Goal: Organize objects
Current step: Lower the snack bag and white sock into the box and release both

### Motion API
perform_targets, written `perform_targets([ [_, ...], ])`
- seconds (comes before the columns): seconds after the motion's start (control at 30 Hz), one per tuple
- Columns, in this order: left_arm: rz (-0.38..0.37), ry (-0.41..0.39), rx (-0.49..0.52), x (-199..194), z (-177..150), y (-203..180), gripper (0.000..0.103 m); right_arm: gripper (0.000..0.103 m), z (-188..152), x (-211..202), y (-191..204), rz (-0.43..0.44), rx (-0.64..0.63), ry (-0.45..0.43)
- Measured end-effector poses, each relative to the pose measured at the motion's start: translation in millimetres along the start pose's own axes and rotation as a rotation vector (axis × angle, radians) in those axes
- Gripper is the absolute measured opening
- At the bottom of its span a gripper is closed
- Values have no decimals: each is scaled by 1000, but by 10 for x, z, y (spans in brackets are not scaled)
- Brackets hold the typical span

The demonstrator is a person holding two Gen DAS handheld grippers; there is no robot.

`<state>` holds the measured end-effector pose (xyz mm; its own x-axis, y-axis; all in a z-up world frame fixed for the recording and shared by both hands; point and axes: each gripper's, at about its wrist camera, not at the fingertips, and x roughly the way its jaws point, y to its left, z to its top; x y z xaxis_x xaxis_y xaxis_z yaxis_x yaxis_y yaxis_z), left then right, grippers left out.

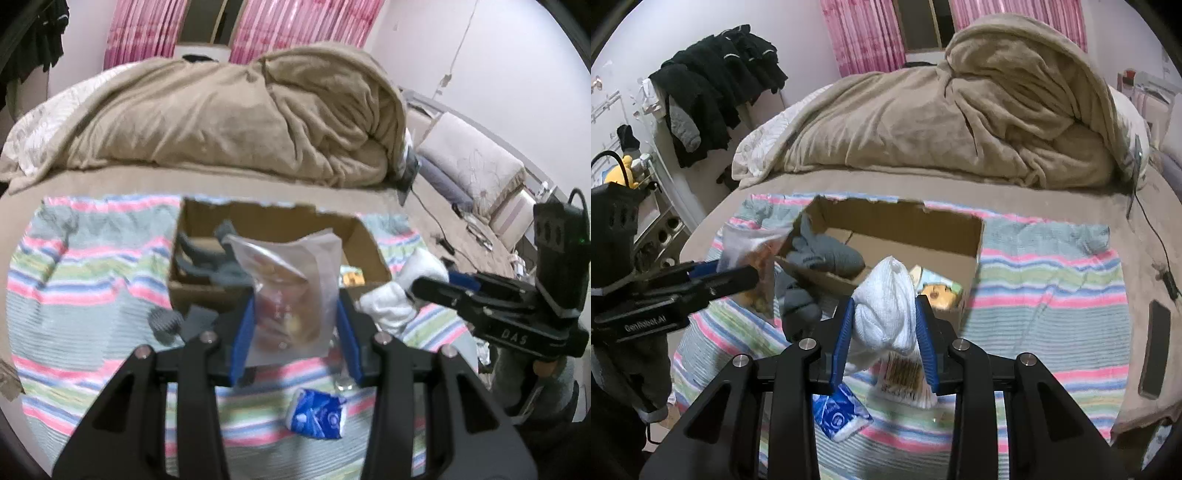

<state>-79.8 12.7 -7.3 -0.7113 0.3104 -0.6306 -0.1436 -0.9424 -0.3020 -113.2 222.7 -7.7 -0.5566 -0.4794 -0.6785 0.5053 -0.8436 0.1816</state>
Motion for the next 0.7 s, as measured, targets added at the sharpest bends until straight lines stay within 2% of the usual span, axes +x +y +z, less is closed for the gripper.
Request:
perform_targets([
  [0.37, -20, -53, 12, 46, 318, 51, 43, 35, 271, 102, 33, -1, -9, -35],
  [0.7, -34, -35, -6, 382, 468, 185, 43, 35, 415, 444, 8, 12, -7, -15],
])
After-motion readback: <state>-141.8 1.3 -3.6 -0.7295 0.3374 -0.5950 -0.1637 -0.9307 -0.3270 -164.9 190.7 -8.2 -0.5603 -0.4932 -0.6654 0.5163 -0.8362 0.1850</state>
